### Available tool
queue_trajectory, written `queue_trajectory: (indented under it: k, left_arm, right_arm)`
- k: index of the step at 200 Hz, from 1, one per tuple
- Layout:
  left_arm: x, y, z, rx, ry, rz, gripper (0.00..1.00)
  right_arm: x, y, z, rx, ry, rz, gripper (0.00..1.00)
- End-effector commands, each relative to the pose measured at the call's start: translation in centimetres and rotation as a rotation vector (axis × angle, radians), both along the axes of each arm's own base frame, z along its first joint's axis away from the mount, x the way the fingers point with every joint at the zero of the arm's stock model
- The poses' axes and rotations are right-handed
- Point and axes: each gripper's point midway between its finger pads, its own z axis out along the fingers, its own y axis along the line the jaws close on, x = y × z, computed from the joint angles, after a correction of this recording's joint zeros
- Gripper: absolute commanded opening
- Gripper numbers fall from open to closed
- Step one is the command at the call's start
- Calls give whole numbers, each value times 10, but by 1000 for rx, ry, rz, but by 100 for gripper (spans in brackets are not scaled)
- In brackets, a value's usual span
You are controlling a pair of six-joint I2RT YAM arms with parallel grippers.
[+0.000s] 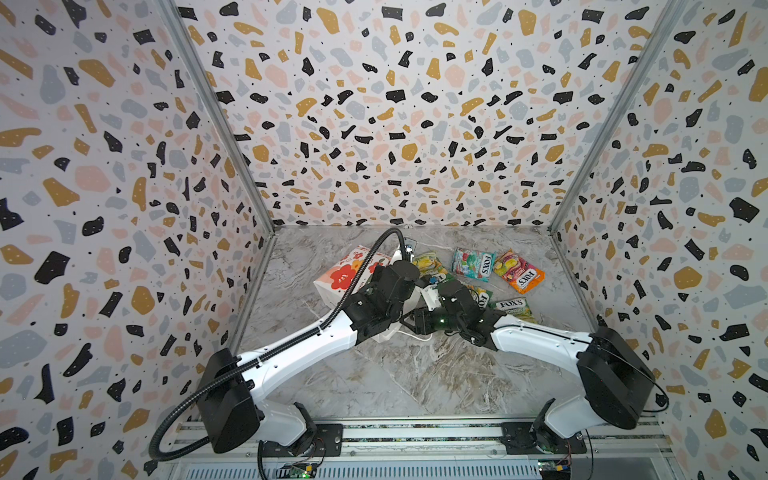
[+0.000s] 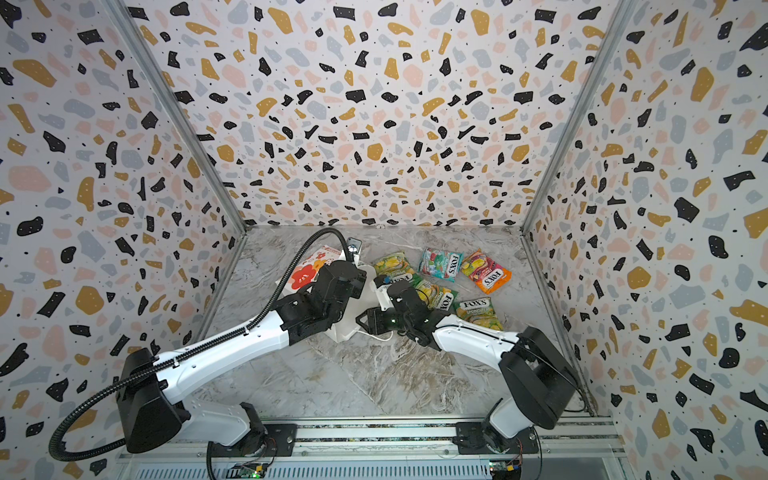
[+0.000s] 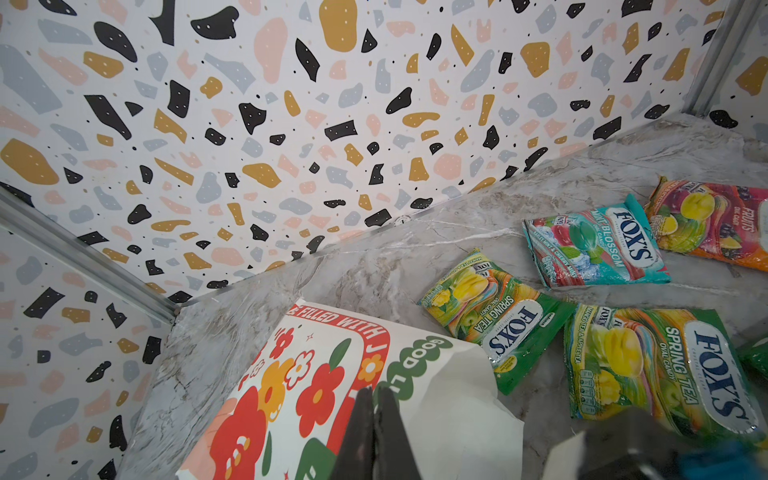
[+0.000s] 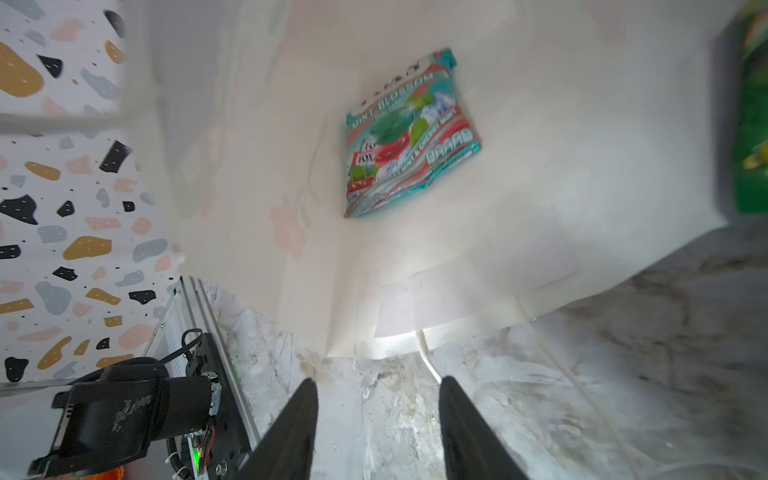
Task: Take the snacks out of the paper bag
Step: 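Move the right gripper back over the bag and lower it inside, then grasp the teal Mint Blossom pack inside the bag with the right gripper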
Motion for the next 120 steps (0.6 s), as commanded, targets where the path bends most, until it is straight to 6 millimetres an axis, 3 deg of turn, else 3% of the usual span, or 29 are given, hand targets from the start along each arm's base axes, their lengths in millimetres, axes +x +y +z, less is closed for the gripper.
queue_trajectory:
  k: [1,63,120]
  left_arm:
    - [0,5,21,-44,-63,1,0]
    - [-4,4,23,-50,-69,-24,0]
    - [-5,4,21,-54,-64,-33,0]
  right_arm:
    - [5,28,14,65,28,-12,48]
    - [31,70,-13,79,156,-96,46]
    - [63,86,-43,25,249,-239,52]
